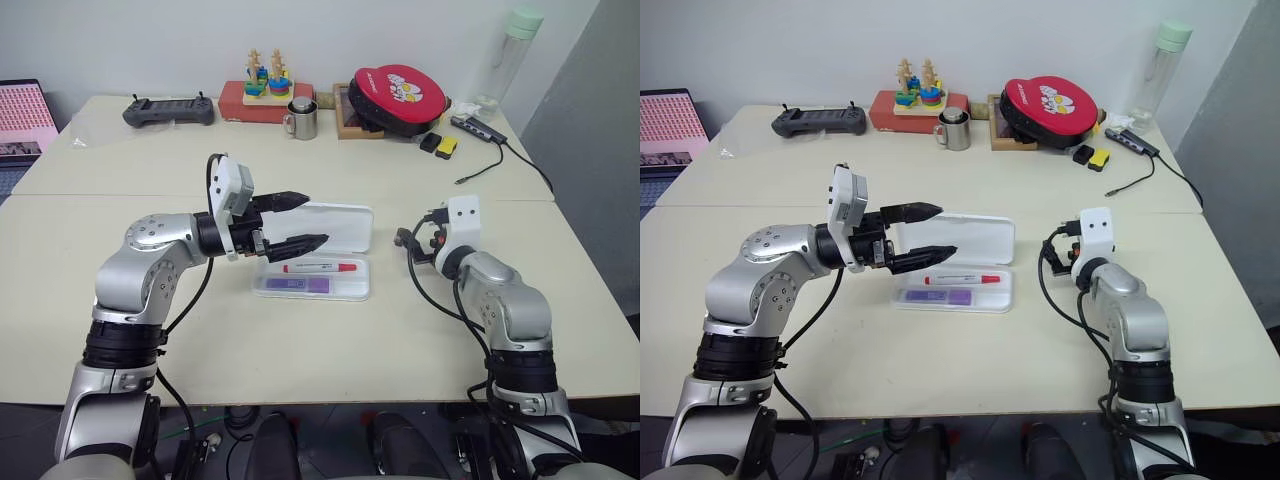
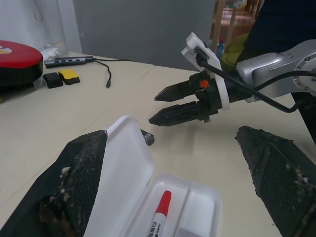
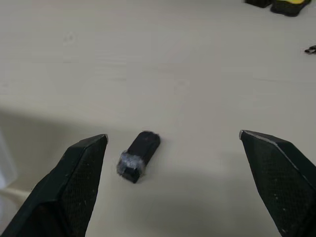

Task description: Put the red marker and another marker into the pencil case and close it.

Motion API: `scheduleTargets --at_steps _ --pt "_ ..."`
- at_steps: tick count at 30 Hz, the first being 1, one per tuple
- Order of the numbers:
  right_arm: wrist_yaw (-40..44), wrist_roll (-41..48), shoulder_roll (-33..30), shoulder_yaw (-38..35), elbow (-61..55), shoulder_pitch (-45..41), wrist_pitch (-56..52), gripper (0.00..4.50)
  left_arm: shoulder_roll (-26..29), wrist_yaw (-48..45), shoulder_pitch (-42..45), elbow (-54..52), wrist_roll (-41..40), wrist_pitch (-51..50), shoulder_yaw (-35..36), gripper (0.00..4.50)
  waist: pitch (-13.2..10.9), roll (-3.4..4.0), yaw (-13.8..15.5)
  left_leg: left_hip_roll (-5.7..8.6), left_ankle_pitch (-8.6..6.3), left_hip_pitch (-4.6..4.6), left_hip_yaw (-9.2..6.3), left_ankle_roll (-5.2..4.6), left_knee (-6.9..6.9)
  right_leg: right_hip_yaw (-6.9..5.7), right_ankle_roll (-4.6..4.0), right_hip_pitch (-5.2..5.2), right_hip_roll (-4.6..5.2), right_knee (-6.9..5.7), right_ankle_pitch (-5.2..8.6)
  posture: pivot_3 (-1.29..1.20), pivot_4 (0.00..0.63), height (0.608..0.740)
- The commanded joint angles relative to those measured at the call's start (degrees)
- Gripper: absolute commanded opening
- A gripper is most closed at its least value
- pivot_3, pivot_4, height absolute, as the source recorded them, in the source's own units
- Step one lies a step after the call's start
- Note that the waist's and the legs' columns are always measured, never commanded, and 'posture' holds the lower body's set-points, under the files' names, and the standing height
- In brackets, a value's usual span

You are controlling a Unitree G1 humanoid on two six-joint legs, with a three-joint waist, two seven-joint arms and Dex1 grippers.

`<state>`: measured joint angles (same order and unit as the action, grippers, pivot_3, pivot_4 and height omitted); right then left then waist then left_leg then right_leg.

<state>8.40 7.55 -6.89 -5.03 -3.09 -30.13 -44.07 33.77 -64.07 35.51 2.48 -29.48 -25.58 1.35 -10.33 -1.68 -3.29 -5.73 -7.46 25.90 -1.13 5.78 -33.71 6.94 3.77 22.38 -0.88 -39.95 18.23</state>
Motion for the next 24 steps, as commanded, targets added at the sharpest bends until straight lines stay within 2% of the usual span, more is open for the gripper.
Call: scheduleTargets --at_steps 1,8,15,18,24 --pt "-3.53 -1.75 2.30 1.24 4.15 -1.31 4.07 4.49 -0.68 -1.40 1.78 0.76 0.58 2.48 -0.56 4.50 0.00 0.00 -0.05 0.00 0.00 0.00 0.00 0.00 0.00 0.00 0.00 0.00 0.00 0.00 0.00 0.00 0.150 0.740" --pt "-4.63 -3.61 3.40 4.29 9.57 -1.85 6.04 4.49 -2.33 -1.42 2.78 2.31 1.26 4.33 -0.77 4.50 0.00 0.00 0.06 0.01 0.00 0.03 0.00 0.00 0.01 0.00 -0.02 -0.01 0.01 0.01 -0.01 0.00 0.150 0.740" --pt "-6.93 -4.66 3.12 3.48 10.83 -2.21 7.42 2.61 -3.12 -1.01 2.77 2.18 1.26 4.79 -0.45 4.50 0.00 0.00 0.04 0.01 0.00 0.02 -0.02 0.00 0.01 -0.01 -0.01 -0.02 0.01 0.00 -0.01 0.00 0.150 0.740" --pt "-7.21 -4.31 3.00 2.88 10.44 -2.33 7.28 2.06 -3.46 -0.77 2.98 2.07 1.33 4.86 -0.65 4.50 0.00 0.00 0.05 0.01 0.00 0.02 -0.02 0.00 0.00 -0.02 -0.01 -0.02 0.01 0.00 0.00 0.00 0.150 0.740" --pt "-6.93 -2.79 2.53 1.09 8.15 -2.32 8.33 0.48 -5.02 -0.98 4.45 1.98 1.21 4.64 -1.50 4.50 0.00 0.00 0.07 0.01 0.00 0.02 -0.02 0.00 0.00 -0.02 -0.01 -0.02 0.01 0.00 -0.01 0.00 0.150 0.740"
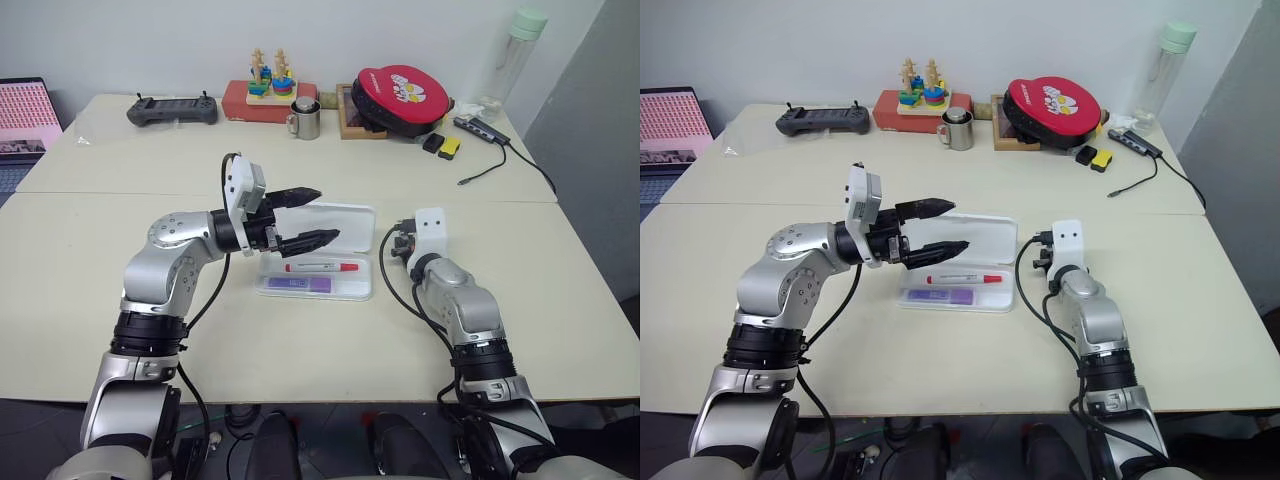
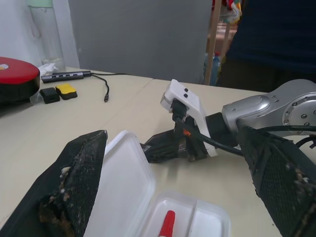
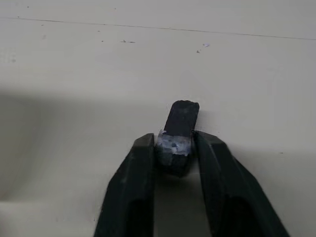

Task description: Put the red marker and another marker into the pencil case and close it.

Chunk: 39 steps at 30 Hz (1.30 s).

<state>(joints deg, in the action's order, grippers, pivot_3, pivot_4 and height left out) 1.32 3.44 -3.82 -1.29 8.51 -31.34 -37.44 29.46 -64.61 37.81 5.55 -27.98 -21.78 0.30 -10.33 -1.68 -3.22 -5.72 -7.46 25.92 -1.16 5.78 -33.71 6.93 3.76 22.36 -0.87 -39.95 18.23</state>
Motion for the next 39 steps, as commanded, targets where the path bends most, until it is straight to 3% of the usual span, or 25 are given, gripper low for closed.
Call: scheduleTargets --at_steps 1,4,10,14,18,28,39 --pt "1.81 2.26 -1.33 -3.03 -5.17 -0.76 2.91 0.34 -0.75 -0.84 2.35 -1.29 -0.34 0.66 -0.68 4.50 0.00 0.00 0.01 0.00 0.00 0.00 0.00 0.00 0.00 0.00 0.00 0.00 0.00 0.00 0.00 0.00 0.150 0.740" --pt "8.37 5.78 -4.22 -3.54 -9.85 0.28 3.24 0.30 0.14 -1.77 2.39 -1.50 -0.39 0.08 -0.59 4.50 -0.02 0.03 -0.04 0.01 0.00 0.02 0.01 0.00 0.01 0.01 0.00 0.00 0.00 0.02 0.00 0.00 0.150 0.740" --pt "30.08 18.40 -18.29 -4.62 -21.33 5.48 -2.73 0.30 6.44 -9.54 1.79 0.70 -0.12 0.25 -0.74 4.50 -0.02 0.04 -0.04 0.00 0.00 0.00 -0.02 0.00 0.09 -0.03 -0.04 0.00 -0.01 0.05 0.04 0.00 0.150 0.740" --pt "39.67 22.59 -25.69 -0.33 -26.66 9.05 -5.71 0.30 8.95 -11.27 2.52 2.17 0.30 0.49 -0.29 4.50 -0.03 0.04 -0.02 0.00 -0.01 -0.01 -0.03 0.00 0.10 -0.05 -0.07 -0.02 0.00 0.05 0.10 0.00 0.150 0.740" --pt "41.46 23.75 -24.79 4.68 -29.16 7.59 -6.36 0.30 13.16 -15.64 1.30 2.95 1.19 0.63 -0.81 4.50 -0.03 0.03 -0.98 -0.03 0.00 -0.04 -0.04 0.00 0.07 -0.02 -0.04 0.01 -0.02 0.01 0.11 0.00 0.150 0.740" --pt "42.16 21.15 -21.80 15.22 -25.12 4.39 -7.00 0.30 13.97 -15.92 -0.55 -0.80 -0.62 -2.60 -0.34 4.50 -0.04 0.03 -0.42 -0.02 -0.01 0.01 -0.06 0.00 0.02 -0.05 -0.06 0.00 -0.01 0.03 0.13 0.00 0.150 0.740" --pt "44.50 18.58 -21.64 16.68 -18.41 2.02 -4.73 0.30 14.04 -12.97 -1.06 -3.75 -1.13 -4.97 0.90 4.50 -0.04 0.03 -0.01 -0.03 0.00 0.00 -0.08 0.00 0.01 -0.09 -0.06 0.00 -0.01 0.02 0.13 0.00 0.150 0.740"
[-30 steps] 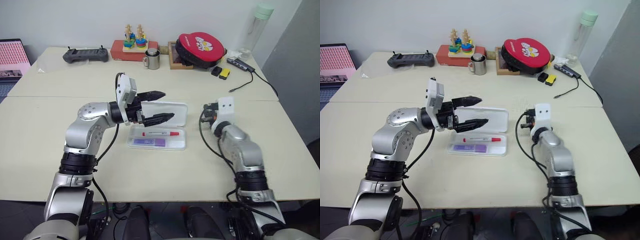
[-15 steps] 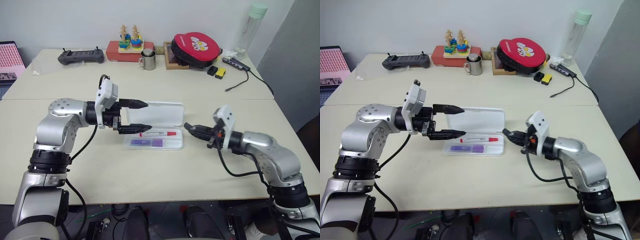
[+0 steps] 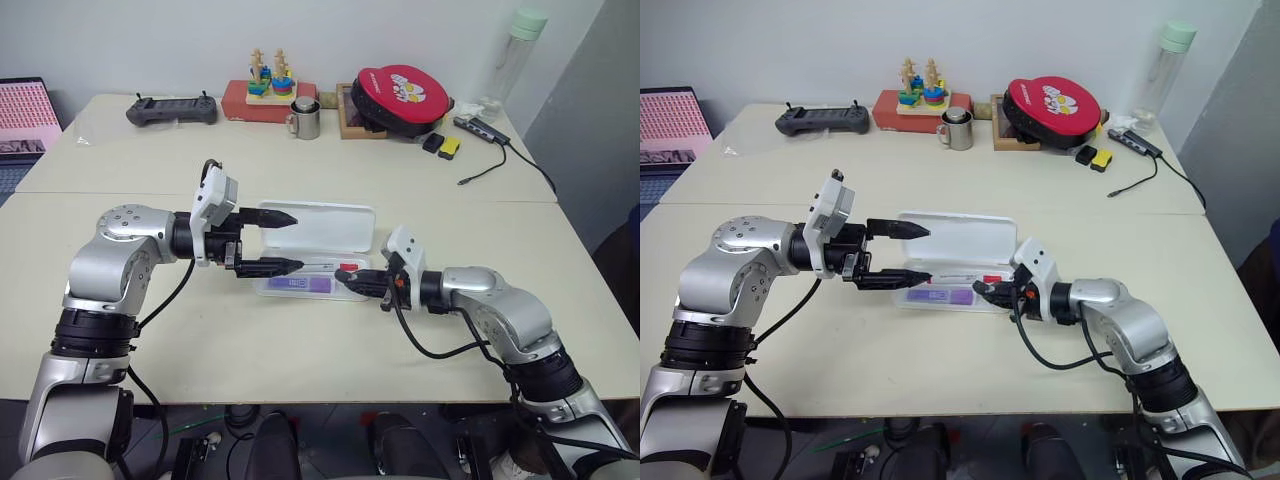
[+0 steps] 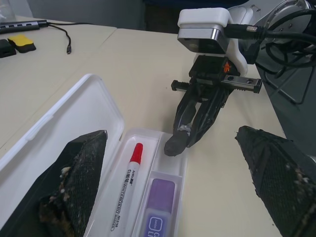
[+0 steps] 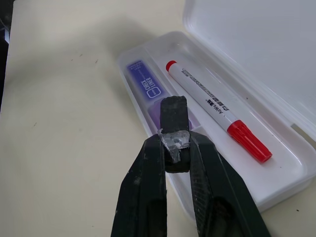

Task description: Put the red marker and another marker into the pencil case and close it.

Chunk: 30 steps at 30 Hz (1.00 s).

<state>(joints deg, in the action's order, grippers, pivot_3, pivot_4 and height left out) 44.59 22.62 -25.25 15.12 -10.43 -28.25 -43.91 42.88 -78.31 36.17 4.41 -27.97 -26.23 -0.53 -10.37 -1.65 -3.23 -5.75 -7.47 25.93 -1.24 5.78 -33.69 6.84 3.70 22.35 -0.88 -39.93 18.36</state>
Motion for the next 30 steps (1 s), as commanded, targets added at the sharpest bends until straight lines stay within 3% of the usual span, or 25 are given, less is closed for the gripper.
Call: scheduleTargets --at_steps 1,9,15,25,27,30 --pt "1.57 -0.78 -0.20 0.35 1.09 -1.14 1.89 0.30 0.62 0.97 0.22 -3.26 -1.38 -0.83 1.71 4.50 0.00 0.00 -0.01 0.00 0.00 0.00 0.00 0.00 0.00 0.00 0.00 0.00 0.00 0.00 0.00 0.00 0.150 0.740" --pt "2.53 -2.58 0.14 0.87 3.84 -2.11 2.42 0.30 0.54 2.23 0.30 -3.88 -1.67 -1.44 2.00 4.50 0.00 0.00 -0.02 0.00 0.00 0.00 -0.01 0.00 0.00 -0.01 0.00 0.00 0.00 -0.01 0.00 0.00 0.150 0.740" --pt "3.15 -2.95 0.59 0.23 4.40 -3.17 2.59 2.08 0.33 2.65 0.40 -3.96 -1.84 -1.77 1.80 4.50 0.00 0.00 -0.01 0.00 0.00 0.00 -0.01 0.00 0.00 -0.01 0.01 0.00 0.00 -0.01 0.00 0.00 0.150 0.740" --pt "5.31 0.78 0.63 -3.65 0.78 -4.32 2.19 4.42 -0.91 4.95 2.98 -0.19 -1.07 0.19 3.01 4.50 0.00 0.00 0.00 0.01 0.00 0.00 -0.01 0.00 -0.01 -0.01 0.02 -0.01 0.00 -0.01 -0.01 0.00 0.150 0.740" --pt "6.13 4.88 2.42 -7.51 0.30 -5.97 2.73 4.49 -1.81 7.01 4.06 1.09 -1.98 0.10 4.77 4.50 -0.01 0.00 0.02 0.01 0.00 0.00 -0.01 0.00 -0.01 -0.02 0.02 0.00 0.00 -0.02 -0.01 0.00 0.150 0.740" --pt "-0.68 3.13 6.22 -12.48 9.71 -14.30 6.91 4.49 -3.11 10.93 4.71 2.91 -2.90 -0.42 7.91 4.50 -0.02 0.01 -0.15 0.00 0.00 -0.01 -0.04 0.00 -0.02 -0.04 0.03 -0.03 -0.01 -0.03 -0.02 0.00 0.150 0.740"
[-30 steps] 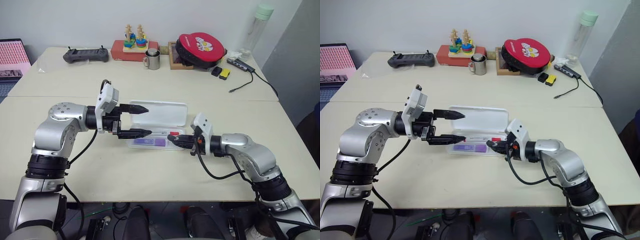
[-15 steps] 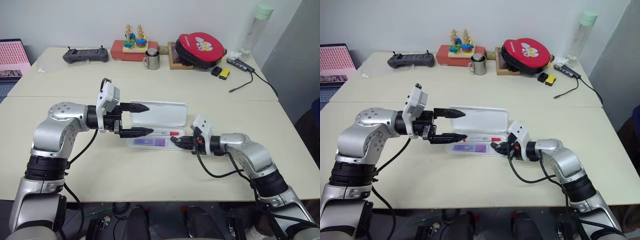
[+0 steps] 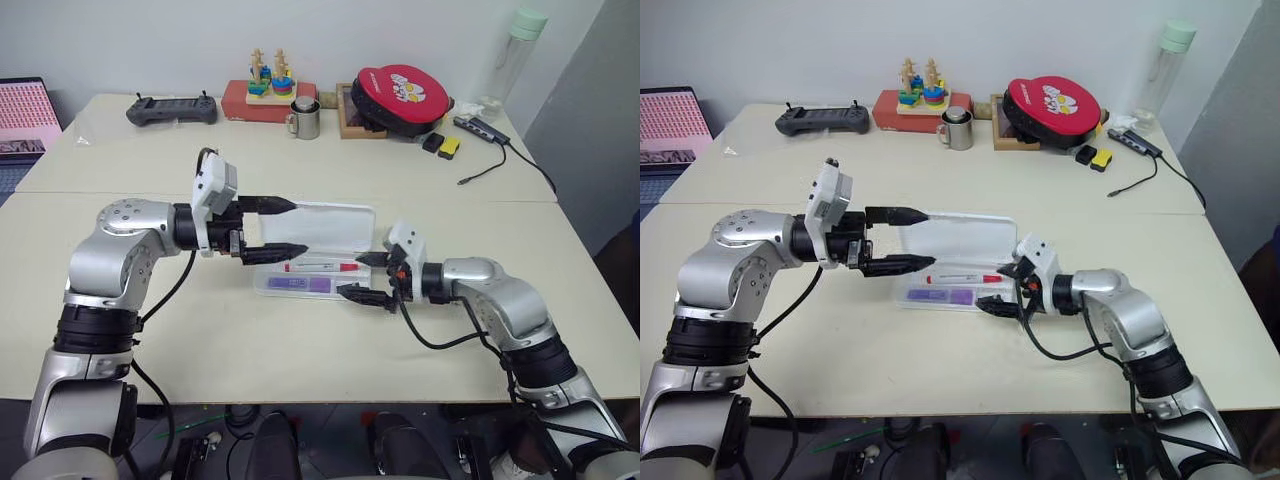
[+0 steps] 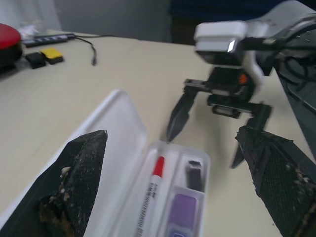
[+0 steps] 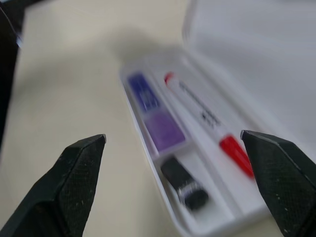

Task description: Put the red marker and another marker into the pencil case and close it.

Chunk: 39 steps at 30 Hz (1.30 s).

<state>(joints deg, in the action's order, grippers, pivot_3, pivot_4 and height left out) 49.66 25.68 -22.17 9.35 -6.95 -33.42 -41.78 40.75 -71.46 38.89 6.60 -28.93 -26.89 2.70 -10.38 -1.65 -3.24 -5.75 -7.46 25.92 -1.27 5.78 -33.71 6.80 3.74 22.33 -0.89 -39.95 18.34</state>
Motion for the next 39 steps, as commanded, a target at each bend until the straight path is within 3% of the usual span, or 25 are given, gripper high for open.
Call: scheduleTargets --at_steps 1,3,6,12,18,23,35,39 --pt "-7.36 -1.04 3.71 -7.36 9.06 -11.18 5.52 4.49 -1.17 4.69 1.98 1.07 -2.13 0.29 5.37 4.50 -0.01 0.01 -0.44 0.00 0.00 -0.01 0.01 0.00 -0.01 0.02 0.03 0.00 0.00 -0.01 -0.01 0.00 0.150 0.740" --pt "-9.99 -3.16 4.40 -7.80 15.55 -15.46 6.62 4.49 -1.77 5.69 2.16 1.20 -3.61 -0.41 7.25 4.50 -0.02 0.03 -0.36 -0.01 0.01 -0.02 0.01 -0.01 -0.03 0.03 0.12 0.01 -0.01 -0.02 -0.07 0.00 0.150 0.740" --pt "-14.45 -6.28 5.66 -8.68 25.54 -21.55 9.32 4.02 -1.38 5.85 2.48 1.95 -4.87 -0.84 8.99 4.50 -0.02 0.03 -0.17 -0.01 0.01 -0.04 0.02 -0.01 -0.04 0.03 0.10 -0.01 0.00 -0.01 -0.07 0.00 0.150 0.740" --pt "-15.66 -12.98 6.66 -5.70 40.96 -28.12 14.06 2.59 0.94 6.24 1.48 5.02 -2.29 1.97 9.78 4.50 -0.03 0.05 0.08 0.01 0.00 0.02 0.06 0.00 0.07 0.04 -0.17 0.06 0.01 0.02 -0.11 0.00 0.150 0.740" --pt "-11.70 -15.08 7.06 -4.03 44.32 -29.05 16.02 1.27 2.18 5.16 1.06 5.32 -2.74 2.41 10.33 4.50 -0.04 0.07 0.02 0.02 0.00 0.02 0.05 0.00 0.27 -0.01 -0.31 0.09 0.01 0.03 -0.12 0.00 0.150 0.740" --pt "-3.32 -15.09 6.14 -0.60 38.23 -25.92 14.35 0.11 3.52 2.79 -0.24 4.68 -3.48 1.78 10.28 4.50 -0.05 0.08 -0.06 0.01 0.00 0.01 0.04 0.01 0.34 -0.03 -0.33 0.12 0.01 0.02 -0.10 0.00 0.150 0.740" --pt "7.13 -12.73 1.87 4.40 15.72 -15.67 6.64 0.01 5.13 -3.51 -4.73 -0.38 -1.57 0.86 4.64 4.50 -0.05 0.08 0.04 0.01 0.00 0.00 -0.01 0.02 0.36 -0.10 -0.19 0.10 0.01 0.00 -0.01 0.00 0.150 0.740" --pt "6.54 -14.76 0.75 7.52 12.60 -11.52 6.28 0.01 6.08 -4.85 -6.81 -2.77 -1.34 -0.14 2.60 4.50 -0.05 0.08 0.02 0.01 0.00 0.00 -0.01 0.02 0.38 -0.10 -0.24 0.11 0.01 0.01 0.00 0.00 0.150 0.740"
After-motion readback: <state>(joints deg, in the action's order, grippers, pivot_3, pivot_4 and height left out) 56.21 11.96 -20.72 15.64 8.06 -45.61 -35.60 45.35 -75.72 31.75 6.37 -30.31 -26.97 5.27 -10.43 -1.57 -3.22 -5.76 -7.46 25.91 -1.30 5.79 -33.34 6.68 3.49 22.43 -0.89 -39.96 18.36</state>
